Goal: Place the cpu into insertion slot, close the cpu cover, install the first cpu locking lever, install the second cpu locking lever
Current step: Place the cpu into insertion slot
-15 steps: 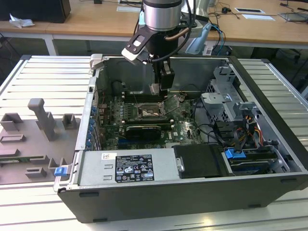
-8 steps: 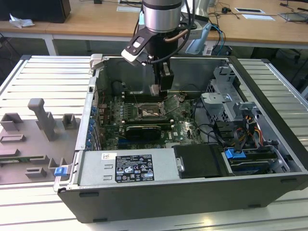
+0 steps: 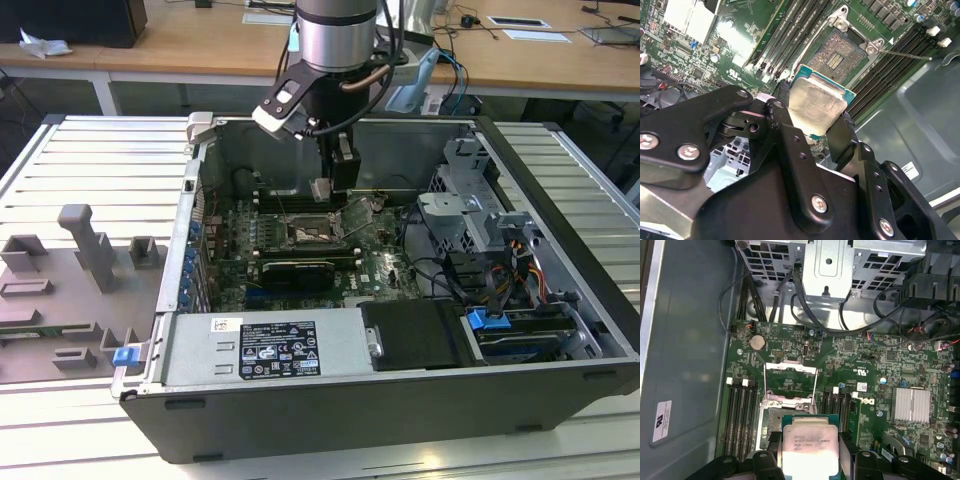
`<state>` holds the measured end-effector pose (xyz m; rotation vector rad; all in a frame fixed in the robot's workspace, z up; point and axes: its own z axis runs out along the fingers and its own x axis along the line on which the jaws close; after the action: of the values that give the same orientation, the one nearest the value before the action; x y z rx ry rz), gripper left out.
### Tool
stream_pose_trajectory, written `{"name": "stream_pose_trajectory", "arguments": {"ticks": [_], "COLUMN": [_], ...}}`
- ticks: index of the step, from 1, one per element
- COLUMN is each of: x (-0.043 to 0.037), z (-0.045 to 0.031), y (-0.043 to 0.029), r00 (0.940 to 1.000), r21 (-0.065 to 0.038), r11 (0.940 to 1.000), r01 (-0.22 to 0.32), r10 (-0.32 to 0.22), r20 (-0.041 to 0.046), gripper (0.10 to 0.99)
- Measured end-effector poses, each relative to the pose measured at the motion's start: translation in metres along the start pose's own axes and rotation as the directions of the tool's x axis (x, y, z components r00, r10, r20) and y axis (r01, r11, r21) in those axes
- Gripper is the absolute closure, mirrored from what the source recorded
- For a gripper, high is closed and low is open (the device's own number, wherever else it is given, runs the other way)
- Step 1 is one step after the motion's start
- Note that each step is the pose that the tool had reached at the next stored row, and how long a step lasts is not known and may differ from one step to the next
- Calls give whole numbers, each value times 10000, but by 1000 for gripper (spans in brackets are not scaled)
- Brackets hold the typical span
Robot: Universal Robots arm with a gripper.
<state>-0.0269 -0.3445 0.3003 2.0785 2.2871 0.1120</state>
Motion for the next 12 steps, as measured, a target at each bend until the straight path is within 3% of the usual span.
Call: {"name": "stream_pose_trajectory", "arguments": {"ticks": [12], "x": [-1], "z": [112], "y": [-10], "r00": [10000], "r21": [11], "r11": [10000], "r01": [-20], "r10": [20], "r20": [2], "gripper": [545]}}
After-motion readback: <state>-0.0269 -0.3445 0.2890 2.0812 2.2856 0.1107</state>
